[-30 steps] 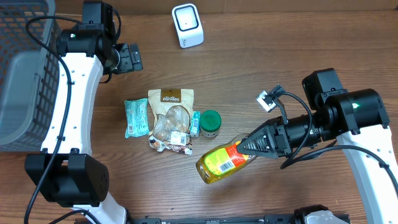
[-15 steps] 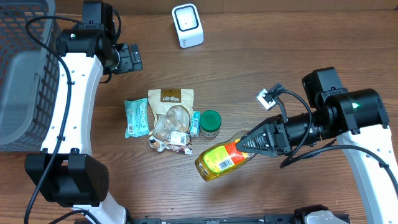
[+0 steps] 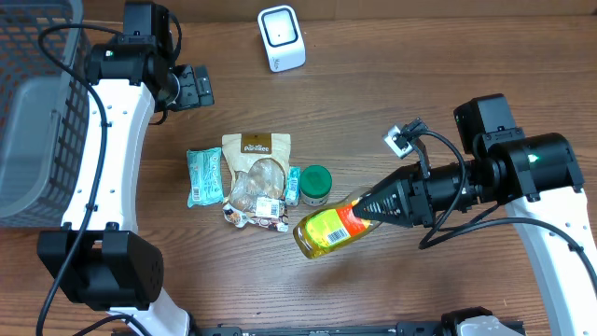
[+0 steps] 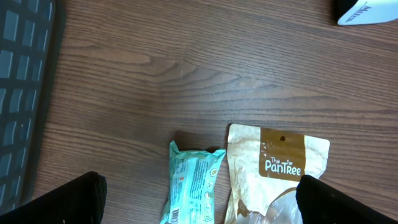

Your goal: Scan the item barcode

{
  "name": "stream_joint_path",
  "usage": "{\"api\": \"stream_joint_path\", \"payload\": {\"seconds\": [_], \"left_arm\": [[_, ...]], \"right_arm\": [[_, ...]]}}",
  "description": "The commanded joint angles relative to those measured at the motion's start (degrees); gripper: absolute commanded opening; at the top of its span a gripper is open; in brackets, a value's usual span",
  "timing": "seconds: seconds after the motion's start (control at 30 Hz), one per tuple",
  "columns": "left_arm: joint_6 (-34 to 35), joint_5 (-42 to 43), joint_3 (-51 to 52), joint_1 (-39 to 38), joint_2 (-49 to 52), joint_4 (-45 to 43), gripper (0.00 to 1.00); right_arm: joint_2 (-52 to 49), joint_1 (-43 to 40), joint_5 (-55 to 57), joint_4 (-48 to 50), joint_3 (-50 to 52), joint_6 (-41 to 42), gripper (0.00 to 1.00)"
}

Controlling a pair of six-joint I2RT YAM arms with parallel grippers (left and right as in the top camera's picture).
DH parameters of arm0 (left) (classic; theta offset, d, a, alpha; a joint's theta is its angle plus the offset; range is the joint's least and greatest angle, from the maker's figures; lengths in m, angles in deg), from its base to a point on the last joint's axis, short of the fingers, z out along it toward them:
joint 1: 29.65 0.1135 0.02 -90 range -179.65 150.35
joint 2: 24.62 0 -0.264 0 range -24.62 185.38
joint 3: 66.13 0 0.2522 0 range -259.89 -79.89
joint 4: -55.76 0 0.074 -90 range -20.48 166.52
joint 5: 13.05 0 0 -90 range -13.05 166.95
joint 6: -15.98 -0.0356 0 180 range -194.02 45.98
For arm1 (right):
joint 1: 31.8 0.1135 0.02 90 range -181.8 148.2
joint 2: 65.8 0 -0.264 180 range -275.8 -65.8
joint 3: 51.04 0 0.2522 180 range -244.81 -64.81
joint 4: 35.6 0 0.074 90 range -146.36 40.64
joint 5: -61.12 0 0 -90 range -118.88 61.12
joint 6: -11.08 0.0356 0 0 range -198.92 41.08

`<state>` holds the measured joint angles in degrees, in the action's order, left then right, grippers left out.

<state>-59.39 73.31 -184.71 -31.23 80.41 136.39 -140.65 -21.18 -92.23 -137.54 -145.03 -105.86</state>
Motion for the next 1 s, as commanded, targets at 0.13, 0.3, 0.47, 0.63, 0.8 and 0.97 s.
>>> {"api": "stream_joint_path", "payload": {"seconds": [0.13,0.3,0.47,0.63,0.8,0.97], "left_arm": [[0.17,0.11,-0.68,-0.33,-0.44,0.0,0.99],[0.17,0.11,-0.68,-0.33,-0.44,0.0,1.0],[0.17,0.11,-0.68,-0.33,-0.44,0.0,0.99],[0.17,0.11,-0.68,-0.33,-0.44,0.0,0.99],[0.17,0.11,-0.68,-0.33,-0.44,-0.02,1.0],[0.17,0.11,-0.68,-0.33,-0.44,0.0,1.0]], "right_arm": [[0.15,0.37,-0.92,2.69,-0.35,0.13,0.13],[-0.04,0.37,-0.26,4.11,-0.35,0.13,0.13],[-1.42,0.37,2.56,6.03,-0.35,0.15,0.13],[-4.48,0.37,5.99,8.02,-0.35,0.17,0.13],[-8.22,0.37,6.82,10.12,-0.35,1.55,0.11],[-12.83,0.37,7.02,15.43,-0.35,7.58,0.08]]}}
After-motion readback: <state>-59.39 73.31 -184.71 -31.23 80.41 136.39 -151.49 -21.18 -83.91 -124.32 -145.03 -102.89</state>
